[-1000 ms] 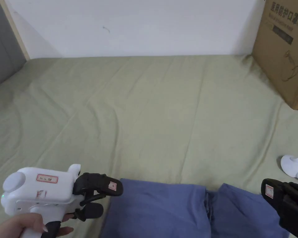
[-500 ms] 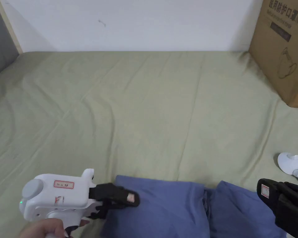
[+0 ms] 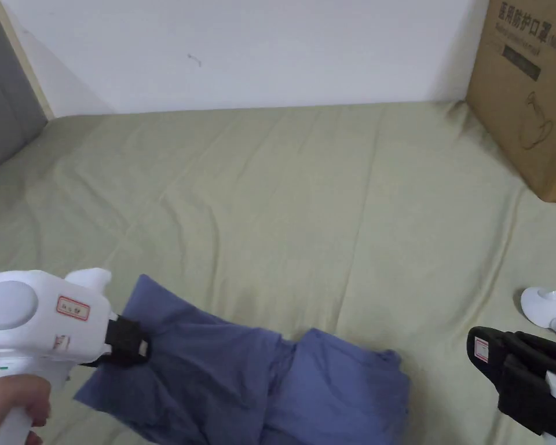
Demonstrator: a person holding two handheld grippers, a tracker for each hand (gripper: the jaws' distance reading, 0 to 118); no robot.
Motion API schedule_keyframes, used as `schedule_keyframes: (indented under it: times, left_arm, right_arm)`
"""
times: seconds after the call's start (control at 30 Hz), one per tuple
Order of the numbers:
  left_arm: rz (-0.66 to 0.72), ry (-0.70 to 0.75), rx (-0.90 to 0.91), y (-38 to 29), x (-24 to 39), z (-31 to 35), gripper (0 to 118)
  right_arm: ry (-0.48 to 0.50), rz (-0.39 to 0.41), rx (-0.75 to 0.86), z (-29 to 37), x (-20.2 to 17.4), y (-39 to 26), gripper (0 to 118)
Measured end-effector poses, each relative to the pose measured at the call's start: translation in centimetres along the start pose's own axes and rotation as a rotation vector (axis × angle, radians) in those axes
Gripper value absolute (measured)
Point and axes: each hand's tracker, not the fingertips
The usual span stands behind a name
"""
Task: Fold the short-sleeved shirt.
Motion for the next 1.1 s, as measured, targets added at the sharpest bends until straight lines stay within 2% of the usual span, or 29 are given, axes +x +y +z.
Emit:
schedule_keyframes:
  times: [0.03, 0.2, 0.3, 0.4, 0.43, 0.47, 0.5, 0.53, 0.57, 0.6, 0.67, 0.77, 0.87, 0.9, 0.93, 0.97, 1.0, 1.03, 1.07, 1.1]
  left_arm:
    - [-0.031, 0.022, 0.010, -0.1, 0.5, 0.5, 10]
    - [-0.034, -0.202, -0.038, 0.1, 6.8, 0.6, 10]
    - [-0.124, -0.252, -0.099, 0.4, 13.3, -1.7, 10]
    - [-0.109, -0.399, -0.195, 0.6, 18.6, -5.7, 10]
    - [-0.059, -0.489, -0.244, 0.4, 20.0, -6.9, 14]
    - [-0.022, -0.546, -0.298, 0.4, 21.1, -8.3, 29]
    - [-0.013, -0.589, -0.339, 0.3, 22.2, -9.6, 59]
    - [0.001, -0.607, -0.351, 0.1, 22.9, -10.4, 101]
    - [-0.011, -0.582, -0.338, 0.0, 23.3, -10.9, 113]
    - [-0.012, -0.571, -0.335, 0.0, 23.4, -11.1, 117]
    - [0.027, -0.622, -0.286, 0.2, 23.1, -10.5, 118]
    - [0.019, -0.605, -0.259, 0.9, 21.3, -9.0, 117]
    - [0.009, -0.504, -0.204, 1.2, 19.4, -7.9, 117]
    - [-0.003, -0.517, -0.212, 0.9, 19.8, -7.4, 116]
    - [-0.022, -0.524, -0.210, 0.6, 19.8, -7.5, 107]
    - [-0.043, -0.521, -0.191, 0.3, 20.0, -7.5, 80]
    - [-0.066, -0.510, -0.182, 0.0, 20.5, -7.8, 32]
    - [-0.093, -0.470, -0.184, -0.6, 21.8, -8.4, 0]
    - [-0.110, -0.410, -0.163, -1.1, 22.3, -8.5, 0]
    - [-0.102, -0.461, -0.188, -1.8, 23.2, -9.0, 0]
  right_arm:
    - [0.004, -0.005, 0.004, 0.1, 0.0, 0.0, 0]
    - [0.012, -0.017, 0.010, 0.5, 0.5, -0.3, 0]
    - [0.009, -0.029, 0.015, 0.9, 0.9, -0.4, 0]
    - [-0.001, -0.045, 0.020, 1.4, 1.7, -0.4, 0]
    - [-0.008, -0.051, 0.019, 1.6, 1.9, -0.5, 0]
    - [-0.014, -0.056, 0.018, 1.8, 2.2, -0.5, 0]
    - [-0.019, -0.061, 0.018, 1.9, 2.5, -0.6, 0]
    - [-0.026, -0.066, 0.018, 2.0, 2.8, -0.7, 0]
    - [-0.033, -0.070, 0.015, 2.1, 3.1, -0.7, 0]
    - [-0.037, -0.075, 0.014, 2.2, 3.3, -0.7, 0]
    - [-0.044, -0.088, 0.017, 2.4, 3.7, -0.8, 0]
    - [-0.052, -0.108, 0.021, 2.3, 4.3, -0.9, 0]
    - [-0.050, -0.131, 0.022, 2.1, 4.8, -1.0, 0]
    - [-0.051, -0.136, 0.022, 2.1, 4.8, -1.1, 0]
    - [-0.052, -0.141, 0.023, 2.0, 4.8, -1.1, 0]
    - [-0.050, -0.146, 0.024, 2.0, 4.9, -1.1, 0]
    - [-0.048, -0.147, 0.023, 2.0, 4.9, -1.2, 0]
    - [-0.048, -0.148, 0.023, 2.1, 5.0, -1.2, 0]
    - [-0.048, -0.146, 0.022, 2.1, 5.0, -1.2, 0]
    - [-0.050, -0.143, 0.020, 2.2, 5.0, -1.2, 0]
